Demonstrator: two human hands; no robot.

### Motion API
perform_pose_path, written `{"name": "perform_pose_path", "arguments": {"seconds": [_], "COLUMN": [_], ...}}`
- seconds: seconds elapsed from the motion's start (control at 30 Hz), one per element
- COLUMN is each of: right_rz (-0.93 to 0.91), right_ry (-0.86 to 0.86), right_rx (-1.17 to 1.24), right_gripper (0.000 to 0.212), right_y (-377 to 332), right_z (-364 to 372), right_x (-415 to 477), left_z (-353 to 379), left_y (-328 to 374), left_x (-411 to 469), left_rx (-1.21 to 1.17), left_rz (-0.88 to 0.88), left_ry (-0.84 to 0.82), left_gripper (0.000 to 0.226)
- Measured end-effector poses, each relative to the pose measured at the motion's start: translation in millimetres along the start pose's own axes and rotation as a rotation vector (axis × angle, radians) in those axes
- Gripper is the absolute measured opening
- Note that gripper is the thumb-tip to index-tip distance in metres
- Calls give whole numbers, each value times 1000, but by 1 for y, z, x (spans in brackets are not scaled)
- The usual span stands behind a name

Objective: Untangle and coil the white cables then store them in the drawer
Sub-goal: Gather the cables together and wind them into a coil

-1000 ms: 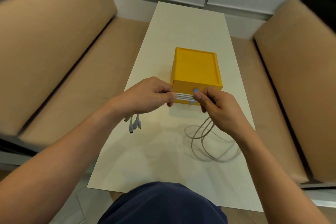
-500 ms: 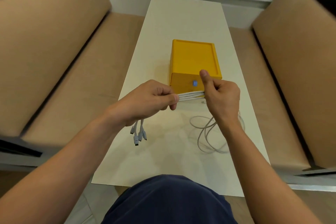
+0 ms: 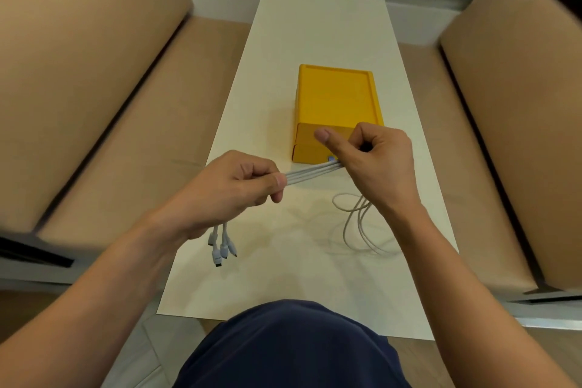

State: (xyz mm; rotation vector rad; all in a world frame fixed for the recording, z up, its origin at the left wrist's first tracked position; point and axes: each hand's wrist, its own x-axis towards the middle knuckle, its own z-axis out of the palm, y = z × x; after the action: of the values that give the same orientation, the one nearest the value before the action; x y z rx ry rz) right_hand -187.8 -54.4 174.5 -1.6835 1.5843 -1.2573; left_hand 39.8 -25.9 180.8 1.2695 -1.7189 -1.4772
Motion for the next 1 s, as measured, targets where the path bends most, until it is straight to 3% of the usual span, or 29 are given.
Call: {"name": "perform_pose_path", "arguments": {"seconds": [0.23,0.4,0.67,0.87,1.0], "right_rz": [85,159,118,197,186], "right_ry": [-409,-704,-751,-829,-893], "right_rx": [60,141,89,188,100], "right_gripper": [57,25,13,18,15], "right_y": [-3,3,9,11,5], "right_z": [-21,-44,-47,-45,-46], "right_x": [-2,6,11,5,3], "left_z": [-7,-9,-5,-10,-11], "left_y": [4,7,14,22,25], "left_x": [-5,-5,-5,-4,-4], "left_rx": [7,81,164,279,330], "left_rz": [9,7,-6,1,2], "left_ry": [-23,-55,-93,-78,-85], "left_gripper": [31,32,32,32,31]}}
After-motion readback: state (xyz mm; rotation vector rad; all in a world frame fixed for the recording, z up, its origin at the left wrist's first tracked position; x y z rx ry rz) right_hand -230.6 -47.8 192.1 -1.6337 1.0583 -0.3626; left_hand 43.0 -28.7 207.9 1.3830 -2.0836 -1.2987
